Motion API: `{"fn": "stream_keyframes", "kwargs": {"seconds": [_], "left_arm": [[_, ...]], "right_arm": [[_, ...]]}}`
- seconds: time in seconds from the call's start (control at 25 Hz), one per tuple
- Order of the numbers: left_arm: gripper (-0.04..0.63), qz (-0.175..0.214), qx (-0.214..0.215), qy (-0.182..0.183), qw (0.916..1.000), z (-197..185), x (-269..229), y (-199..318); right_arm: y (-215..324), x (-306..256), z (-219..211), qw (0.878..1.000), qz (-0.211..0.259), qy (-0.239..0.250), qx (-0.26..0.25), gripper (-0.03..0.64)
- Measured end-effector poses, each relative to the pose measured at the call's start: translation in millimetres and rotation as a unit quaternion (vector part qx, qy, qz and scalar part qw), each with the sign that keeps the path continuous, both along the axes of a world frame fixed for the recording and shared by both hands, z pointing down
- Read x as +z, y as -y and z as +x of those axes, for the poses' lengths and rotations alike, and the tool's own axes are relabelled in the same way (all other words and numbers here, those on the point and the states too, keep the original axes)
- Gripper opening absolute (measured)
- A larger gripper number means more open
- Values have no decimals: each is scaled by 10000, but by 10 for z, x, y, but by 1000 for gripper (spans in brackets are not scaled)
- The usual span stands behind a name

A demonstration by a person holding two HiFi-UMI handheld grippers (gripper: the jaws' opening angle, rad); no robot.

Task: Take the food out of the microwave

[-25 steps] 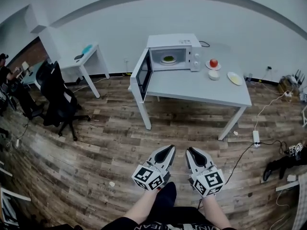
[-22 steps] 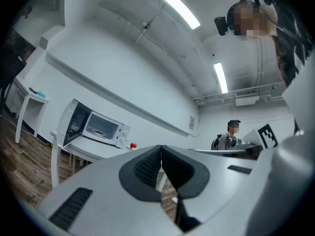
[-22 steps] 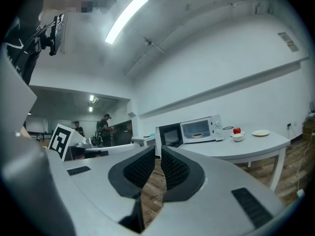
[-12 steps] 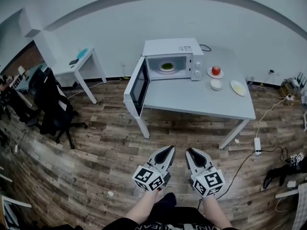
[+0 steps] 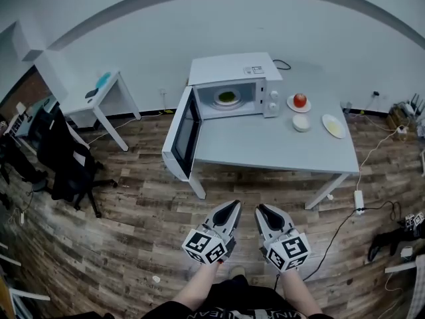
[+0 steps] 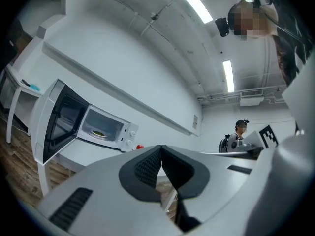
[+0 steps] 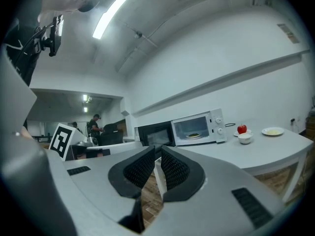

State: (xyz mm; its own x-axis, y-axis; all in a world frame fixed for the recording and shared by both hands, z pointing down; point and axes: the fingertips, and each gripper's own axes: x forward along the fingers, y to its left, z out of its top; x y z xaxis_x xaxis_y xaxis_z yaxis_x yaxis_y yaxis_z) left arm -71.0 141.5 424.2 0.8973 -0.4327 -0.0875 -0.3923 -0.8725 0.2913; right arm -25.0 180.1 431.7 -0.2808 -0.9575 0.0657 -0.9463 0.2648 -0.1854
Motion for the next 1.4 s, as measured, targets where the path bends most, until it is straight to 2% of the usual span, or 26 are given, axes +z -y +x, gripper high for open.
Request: {"fn": "stream_keyframes", "kwargs": {"seconds": [0.52, 0.8, 1.4], "left_arm": [[10, -217, 27, 26, 9998, 88, 159, 382], [10, -210, -277, 25, 9994, 162, 157, 758], [11, -189, -613, 52, 9979, 677, 138, 1643]], "right_arm": [[406, 156, 89, 9997, -254, 19, 5, 57], [785, 171, 221, 9995, -233, 13, -218, 57], [1692, 221, 757, 9981, -282, 91, -542, 57]]}}
